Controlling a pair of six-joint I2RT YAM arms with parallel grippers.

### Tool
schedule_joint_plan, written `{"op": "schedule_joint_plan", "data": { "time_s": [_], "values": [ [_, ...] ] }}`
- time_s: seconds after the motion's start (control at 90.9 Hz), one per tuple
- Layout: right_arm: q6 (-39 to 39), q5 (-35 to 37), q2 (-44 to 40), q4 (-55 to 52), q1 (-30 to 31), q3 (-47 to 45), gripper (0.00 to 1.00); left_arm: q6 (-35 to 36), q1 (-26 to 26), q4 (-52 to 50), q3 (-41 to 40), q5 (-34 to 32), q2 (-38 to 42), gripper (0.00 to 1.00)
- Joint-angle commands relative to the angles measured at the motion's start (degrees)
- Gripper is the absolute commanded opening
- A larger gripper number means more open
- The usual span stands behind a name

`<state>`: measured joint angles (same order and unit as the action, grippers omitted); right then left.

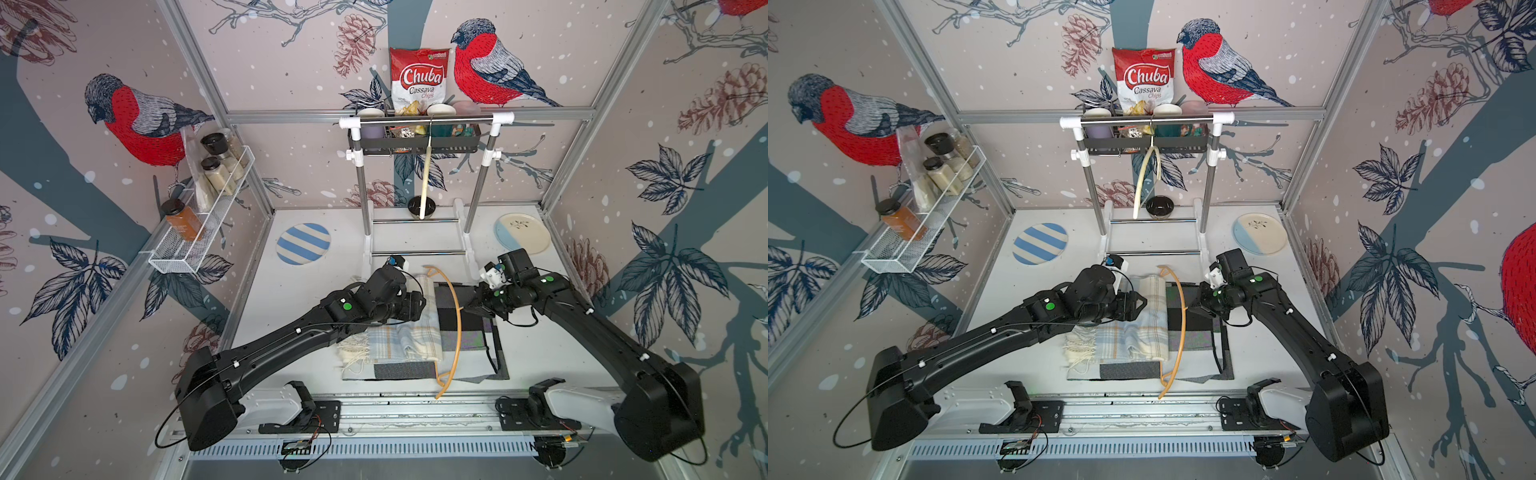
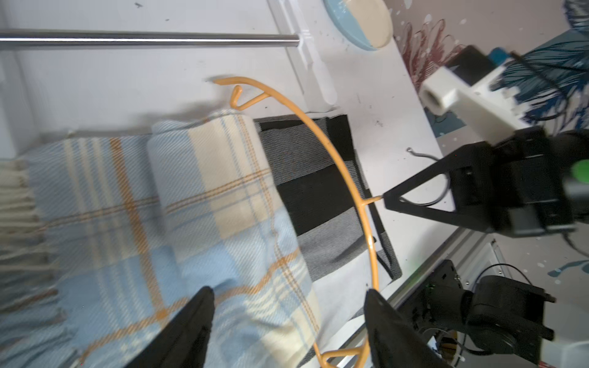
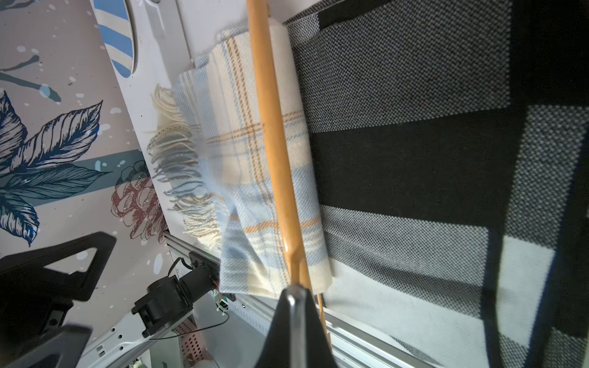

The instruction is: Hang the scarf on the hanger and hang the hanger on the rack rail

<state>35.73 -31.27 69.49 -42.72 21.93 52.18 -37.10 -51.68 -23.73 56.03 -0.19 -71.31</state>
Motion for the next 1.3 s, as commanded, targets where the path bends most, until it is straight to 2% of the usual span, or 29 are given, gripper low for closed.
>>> {"op": "schedule_joint_plan", "data": {
  "time_s": [0.0, 0.187, 0.396, 0.748, 0.781, 0.869, 0.99, 1.045, 1.287],
  "values": [
    [-2.1, 2.9, 0.3, -1.9, 0.7, 0.6, 0.00, 0.3, 1.7, -3.5, -2.2, -0.7, -1.2, 0.80],
    [-2.2, 2.8, 0.3, -1.6, 1.4, 0.9, 0.00, 0.4, 4.1, -0.1, -4.6, 1.9, -7.1, 0.77],
    [-2.0, 2.1, -0.2, -1.0, 1.6, 0.2, 0.00, 0.2, 4.6, 1.9, -2.6, 3.6, -13.7, 0.63],
    [-1.9, 1.1, -0.4, -0.3, 2.0, 0.0, 0.00, -0.7, 4.9, -0.8, -0.1, 1.1, -20.3, 0.63],
    [-1.9, 1.1, -0.3, -0.2, 2.0, 0.0, 0.00, -0.6, 5.0, -0.8, 0.2, 1.3, -20.7, 0.59],
    [-1.8, 1.0, -0.2, -0.1, 2.1, 0.0, 0.00, -0.7, 5.0, -0.1, 0.9, 2.3, -22.1, 0.38],
    [-1.5, 0.3, -0.1, 0.0, 2.1, 0.1, 0.00, -0.2, 5.0, -0.3, 1.9, 2.9, -23.1, 0.16],
    [-1.6, 0.2, -0.1, -0.4, 2.1, 0.4, 0.00, 0.1, 5.2, -1.5, 2.6, 2.1, -22.9, 0.00],
    [2.2, -3.5, -1.6, 1.0, 4.2, 2.4, 0.00, 3.9, 5.5, -8.1, 4.1, -4.2, -13.6, 0.00]
  ]
}}
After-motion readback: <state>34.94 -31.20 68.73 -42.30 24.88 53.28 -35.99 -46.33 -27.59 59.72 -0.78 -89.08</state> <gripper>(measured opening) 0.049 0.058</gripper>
